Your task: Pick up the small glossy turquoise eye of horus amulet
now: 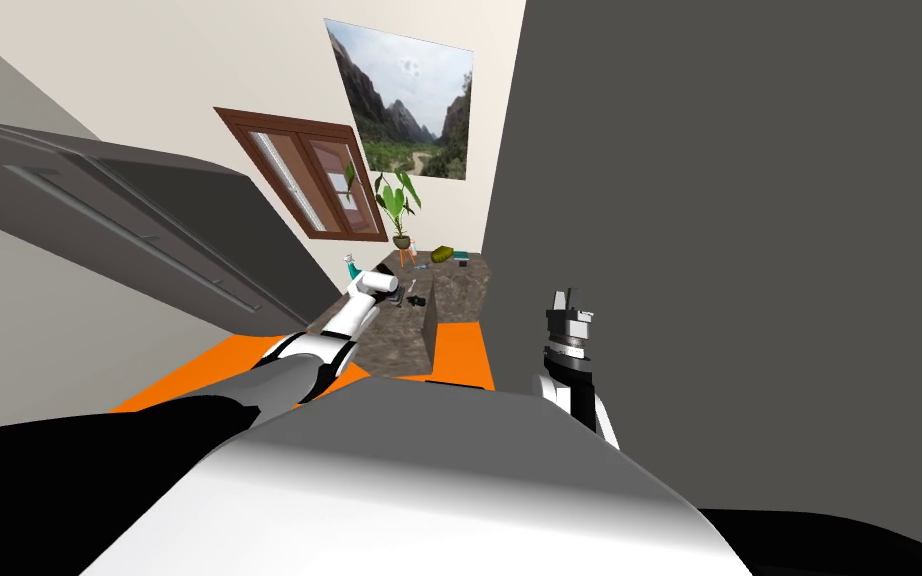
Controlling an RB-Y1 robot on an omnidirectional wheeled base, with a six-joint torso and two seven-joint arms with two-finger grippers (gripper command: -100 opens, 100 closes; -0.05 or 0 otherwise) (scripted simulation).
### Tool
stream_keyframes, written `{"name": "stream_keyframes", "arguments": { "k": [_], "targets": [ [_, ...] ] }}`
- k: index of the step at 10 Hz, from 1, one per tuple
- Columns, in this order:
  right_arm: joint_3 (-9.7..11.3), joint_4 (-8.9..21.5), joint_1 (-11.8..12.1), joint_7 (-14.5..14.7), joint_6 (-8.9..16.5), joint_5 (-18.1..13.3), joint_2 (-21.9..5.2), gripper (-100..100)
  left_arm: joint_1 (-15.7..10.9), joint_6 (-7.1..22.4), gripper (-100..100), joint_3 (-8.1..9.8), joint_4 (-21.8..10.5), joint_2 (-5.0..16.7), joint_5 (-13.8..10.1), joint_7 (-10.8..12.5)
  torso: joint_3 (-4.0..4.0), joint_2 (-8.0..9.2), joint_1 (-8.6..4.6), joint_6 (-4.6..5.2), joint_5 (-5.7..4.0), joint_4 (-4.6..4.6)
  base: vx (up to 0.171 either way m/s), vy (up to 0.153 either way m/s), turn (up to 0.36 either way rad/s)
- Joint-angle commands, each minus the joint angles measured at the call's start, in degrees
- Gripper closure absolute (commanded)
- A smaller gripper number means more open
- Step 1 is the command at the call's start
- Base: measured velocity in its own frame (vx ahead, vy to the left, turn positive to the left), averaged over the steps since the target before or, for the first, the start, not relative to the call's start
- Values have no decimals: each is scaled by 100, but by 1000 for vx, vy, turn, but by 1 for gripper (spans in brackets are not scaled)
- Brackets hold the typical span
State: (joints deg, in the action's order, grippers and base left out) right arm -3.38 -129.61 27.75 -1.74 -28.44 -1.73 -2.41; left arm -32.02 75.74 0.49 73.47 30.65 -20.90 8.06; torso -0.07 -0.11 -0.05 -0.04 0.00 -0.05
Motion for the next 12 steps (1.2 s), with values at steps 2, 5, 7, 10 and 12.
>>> {"name": "stream_keyframes", "arguments": {
  "k": [2,5,7,10,12],
  "targets": [
    [0,0,0,0,0,0,0,0,-145,404,-100,-10,-163,86,-159,34,0,-1,-4,2,-1,0,33,-17,-42],
    [0,0,0,0,0,0,0,0,-338,891,-100,-17,-407,228,-431,85,-1,-2,0,0,0,-1,40,-11,-45],
    [0,0,0,0,0,0,0,0,-423,1184,-100,-20,-526,292,-560,107,-2,-3,-3,0,-1,-1,46,-16,-35],
    [0,0,0,0,0,0,0,0,-566,1618,-100,-22,-749,405,-798,143,-7,-11,-4,0,-1,-3,60,-18,-53],
    [0,0,0,0,0,0,0,0,-624,1808,-100,-22,-851,454,-906,158,-5,-8,-5,1,-1,-2,47,-17,-51]
  ]
}}
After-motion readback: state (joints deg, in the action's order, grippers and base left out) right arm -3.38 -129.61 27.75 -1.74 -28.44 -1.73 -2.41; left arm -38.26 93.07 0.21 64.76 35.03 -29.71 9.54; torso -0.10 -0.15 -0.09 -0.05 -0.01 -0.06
